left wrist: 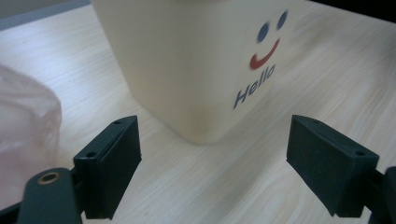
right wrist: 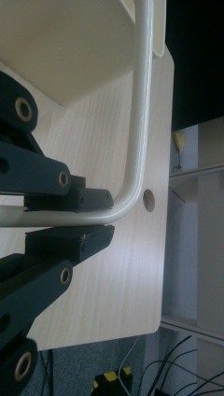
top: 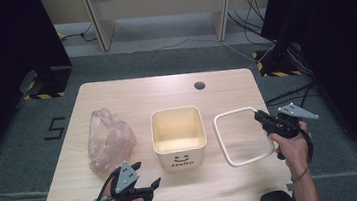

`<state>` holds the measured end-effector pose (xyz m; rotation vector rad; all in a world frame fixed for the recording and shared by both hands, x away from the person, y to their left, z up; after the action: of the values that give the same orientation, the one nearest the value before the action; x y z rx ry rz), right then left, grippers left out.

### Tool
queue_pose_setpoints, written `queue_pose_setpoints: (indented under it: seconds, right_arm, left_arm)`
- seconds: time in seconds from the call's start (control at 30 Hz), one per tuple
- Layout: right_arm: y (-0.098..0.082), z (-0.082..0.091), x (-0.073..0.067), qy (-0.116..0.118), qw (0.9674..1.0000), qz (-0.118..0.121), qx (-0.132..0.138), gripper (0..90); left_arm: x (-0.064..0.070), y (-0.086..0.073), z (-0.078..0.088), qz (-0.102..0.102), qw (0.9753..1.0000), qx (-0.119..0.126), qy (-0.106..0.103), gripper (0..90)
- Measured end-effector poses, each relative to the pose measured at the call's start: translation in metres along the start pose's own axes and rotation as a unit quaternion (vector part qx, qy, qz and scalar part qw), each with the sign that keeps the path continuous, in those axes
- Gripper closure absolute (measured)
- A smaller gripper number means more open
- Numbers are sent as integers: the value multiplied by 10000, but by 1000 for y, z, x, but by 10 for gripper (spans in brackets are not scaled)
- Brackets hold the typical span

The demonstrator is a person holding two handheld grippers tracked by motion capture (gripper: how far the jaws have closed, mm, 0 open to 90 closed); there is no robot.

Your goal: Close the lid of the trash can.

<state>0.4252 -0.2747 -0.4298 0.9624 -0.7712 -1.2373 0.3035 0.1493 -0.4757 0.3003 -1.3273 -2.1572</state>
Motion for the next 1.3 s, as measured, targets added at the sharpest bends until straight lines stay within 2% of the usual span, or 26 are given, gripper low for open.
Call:
queue_pose_setpoints:
  seconds: [0.1,0.17,0.2,0.23,0.27,0.3,0.37,0.4,0.47,0.5,0.53,0.6,0.63,0.7,0.77,0.8,1.0,1.17,1.3]
  right_arm:
    - [6,-1,-9,98,9999,59,53,816]
    - [8,-1,-13,151,9998,68,66,817]
    - [14,-1,-22,268,9995,99,118,817]
    - [14,-1,-22,268,9995,99,118,817]
    - [20,-2,-34,378,9989,208,161,816]
    - [20,-2,-34,378,9989,208,161,816]
    - [25,-4,-44,479,9982,312,188,817]
    - [31,-6,-54,583,9972,410,219,816]
    - [37,-8,-64,680,9962,485,246,817]
    - [37,-8,-64,680,9962,485,246,817]
    - [45,-11,-76,781,9950,563,273,817]
    - [50,-15,-86,808,9942,661,268,817]
    - [50,-15,-86,808,9942,661,268,817]
    - [57,-22,-100,882,9935,695,210,817]
    - [59,-24,-104,904,9933,695,183,817]
    - [63,-29,-110,897,9930,755,130,817]
    - [70,-42,-124,938,9908,975,-55,817]
    - [70,-49,-133,1018,9899,968,-181,817]
    - [69,-57,-145,1059,9882,1054,-330,816]
  left_arm:
    - [6,10,-3,16,9998,126,-153,171]
    - [7,13,-3,-36,9998,130,-140,170]
    - [8,18,-5,-121,9997,147,-127,167]
    - [8,18,-5,-121,9997,147,-127,168]
    - [8,22,-6,-163,9997,157,-120,168]
    - [8,23,-6,-200,9996,162,-107,168]
    - [9,28,-7,-312,9994,167,-56,167]
    - [9,32,-7,-314,9992,235,-73,167]
    - [10,36,-6,-314,9990,296,-87,167]
    - [10,36,-6,-314,9990,296,-87,167]
    - [10,38,-5,-335,9989,319,-85,167]
    - [10,40,-4,-343,9988,351,-76,167]
    - [10,40,-4,-343,9988,351,-76,168]
    - [10,44,-4,-389,9985,382,-55,168]
    - [11,45,-3,-402,9984,388,-63,167]
    - [12,48,-4,-432,9981,422,-80,168]
    - [15,55,-5,-504,9975,486,-115,168]
    - [17,59,-9,-558,9971,503,-104,168]
    - [22,65,-12,-671,9963,507,-171,167]
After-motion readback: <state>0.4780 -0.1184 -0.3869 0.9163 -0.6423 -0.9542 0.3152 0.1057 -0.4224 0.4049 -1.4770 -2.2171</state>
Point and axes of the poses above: each handheld gripper's, and its own axes: z roughly backward along the jaws, y roughly out of its top, x roughly to its right, the point moved 4 cm from there along -z, roughly forward along the jaws, and after that the axes turned 14 degrees about -y, right-handed, at the moved point
